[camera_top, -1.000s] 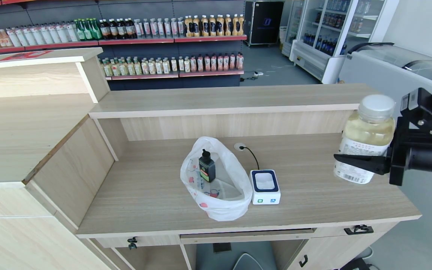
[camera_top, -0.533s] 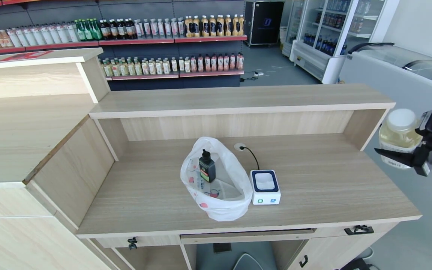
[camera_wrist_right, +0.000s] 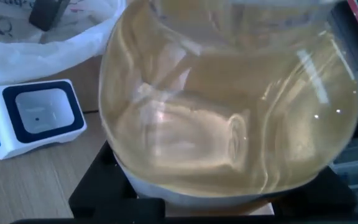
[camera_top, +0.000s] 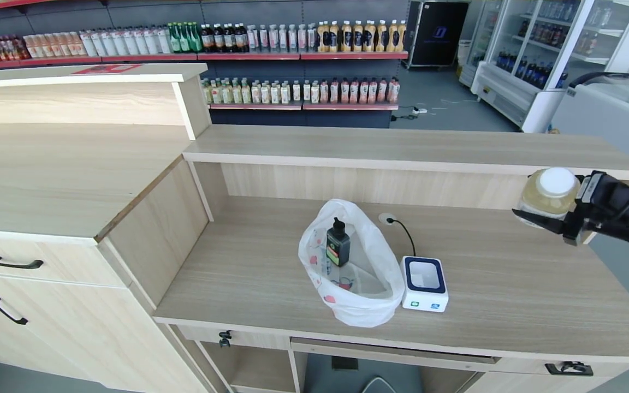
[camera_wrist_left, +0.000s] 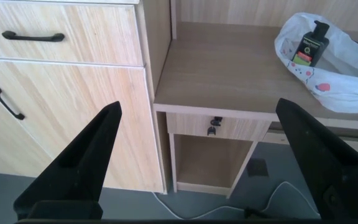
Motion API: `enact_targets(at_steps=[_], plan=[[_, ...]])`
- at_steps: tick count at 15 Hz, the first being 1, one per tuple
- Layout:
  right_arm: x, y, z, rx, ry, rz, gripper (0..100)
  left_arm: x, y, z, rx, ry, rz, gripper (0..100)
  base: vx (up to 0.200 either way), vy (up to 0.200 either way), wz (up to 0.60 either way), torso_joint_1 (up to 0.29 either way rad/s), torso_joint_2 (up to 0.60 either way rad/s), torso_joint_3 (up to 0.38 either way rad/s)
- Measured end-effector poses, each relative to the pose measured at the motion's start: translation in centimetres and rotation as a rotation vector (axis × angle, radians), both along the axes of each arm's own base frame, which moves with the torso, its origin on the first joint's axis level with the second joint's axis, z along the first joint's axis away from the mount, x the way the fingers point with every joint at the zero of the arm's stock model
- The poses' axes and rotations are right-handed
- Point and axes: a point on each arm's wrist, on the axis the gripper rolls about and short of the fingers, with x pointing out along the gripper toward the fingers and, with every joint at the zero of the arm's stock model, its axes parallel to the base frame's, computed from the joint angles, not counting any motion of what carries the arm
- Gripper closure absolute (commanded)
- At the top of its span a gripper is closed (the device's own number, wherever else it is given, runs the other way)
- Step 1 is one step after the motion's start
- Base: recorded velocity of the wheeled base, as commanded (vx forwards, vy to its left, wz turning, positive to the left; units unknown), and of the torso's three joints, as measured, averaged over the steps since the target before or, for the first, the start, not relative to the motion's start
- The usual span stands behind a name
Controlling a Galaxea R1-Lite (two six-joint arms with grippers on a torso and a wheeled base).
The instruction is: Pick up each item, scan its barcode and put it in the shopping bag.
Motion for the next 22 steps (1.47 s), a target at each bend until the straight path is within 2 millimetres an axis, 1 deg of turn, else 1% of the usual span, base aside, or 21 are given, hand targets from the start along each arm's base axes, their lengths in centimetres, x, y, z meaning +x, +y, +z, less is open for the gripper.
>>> enact_targets(at_steps=[2,4,7,11,15,22], plan=[[1.1,0.0,-1.7,-0.001,-0.032,0.078,100,0.0,0.0,0.0,0.0,0.0,0.0,0,0.0,0.0,0.0,0.0,0.0,0.0],[1.8,-0.2,-3.7,0.017,0.005,0.12,100,0.0,0.0,0.0,0.0,0.0,0.0,0,0.0,0.0,0.0,0.0,0.0,0.0],[2.9,0.1,-5.7,0.026,0.007,0.189,100,0.0,0.0,0.0,0.0,0.0,-0.001,0,0.0,0.0,0.0,0.0,0.0,0.0],[4.1,1.0,-7.7,0.021,0.0,0.229,100,0.0,0.0,0.0,0.0,0.0,0.0,0,0.0,0.0,0.0,0.0,0.0,0.0],[4.9,2.0,-9.0,0.005,-0.027,0.262,100,0.0,0.0,0.0,0.0,0.0,-0.001,0,0.0,0.0,0.0,0.0,0.0,0.0],[5.7,2.5,-11.3,0.01,-0.007,0.278,100,0.0,0.0,0.0,0.0,0.0,0.0,0,0.0,0.0,0.0,0.0,0.0,0.0]])
